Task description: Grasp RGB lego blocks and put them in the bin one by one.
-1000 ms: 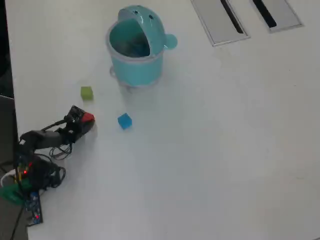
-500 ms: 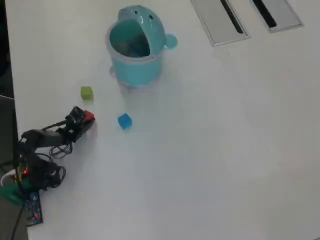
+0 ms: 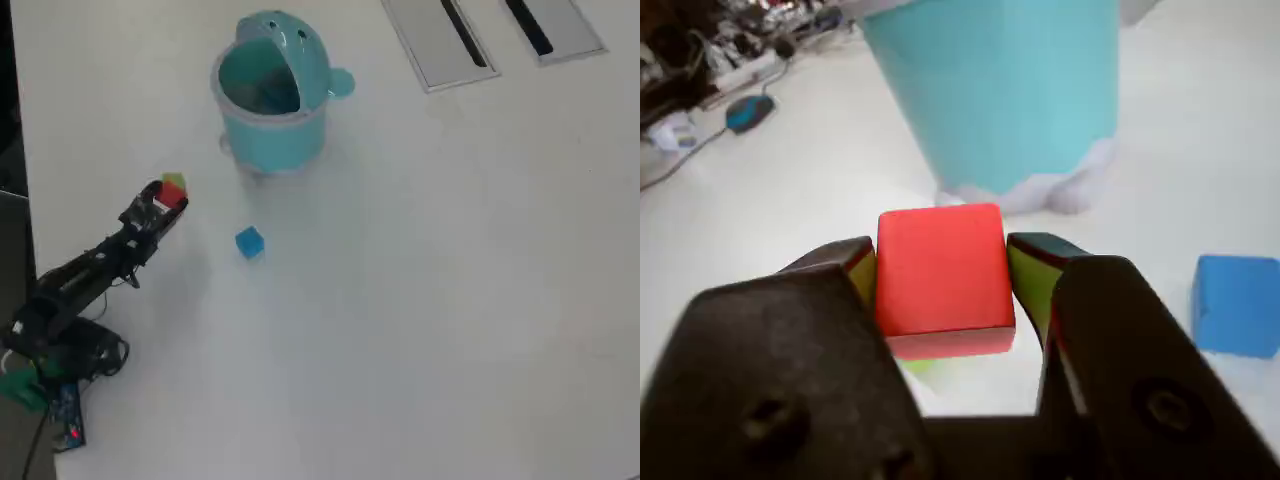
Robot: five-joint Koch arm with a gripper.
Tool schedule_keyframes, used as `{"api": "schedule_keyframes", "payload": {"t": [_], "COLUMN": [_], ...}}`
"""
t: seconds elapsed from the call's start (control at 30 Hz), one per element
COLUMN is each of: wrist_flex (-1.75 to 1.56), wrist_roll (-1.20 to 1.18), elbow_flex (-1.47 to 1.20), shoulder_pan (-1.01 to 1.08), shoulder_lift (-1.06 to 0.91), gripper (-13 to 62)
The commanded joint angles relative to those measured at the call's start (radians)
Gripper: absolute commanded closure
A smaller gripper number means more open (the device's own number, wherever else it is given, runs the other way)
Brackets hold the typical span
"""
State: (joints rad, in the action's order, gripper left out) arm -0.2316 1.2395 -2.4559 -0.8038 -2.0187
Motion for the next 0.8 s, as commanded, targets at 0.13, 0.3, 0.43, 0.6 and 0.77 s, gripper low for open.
{"api": "schedule_keyframes", "payload": {"t": [0.13, 0.3, 0.43, 0.6, 0.77], "wrist_flex": [0.071, 0.063, 0.044, 0.054, 0.063], "wrist_roll": [-0.037, -0.037, -0.037, -0.037, -0.037], "elbow_flex": [0.319, 0.486, 0.712, 0.917, 1.190], "shoulder_pan": [0.017, 0.054, 0.071, 0.060, 0.028], "shoulder_lift": [-0.035, 0.064, 0.239, 0.377, 0.588], "gripper": [37.7, 37.7, 37.8, 37.8, 37.8]}}
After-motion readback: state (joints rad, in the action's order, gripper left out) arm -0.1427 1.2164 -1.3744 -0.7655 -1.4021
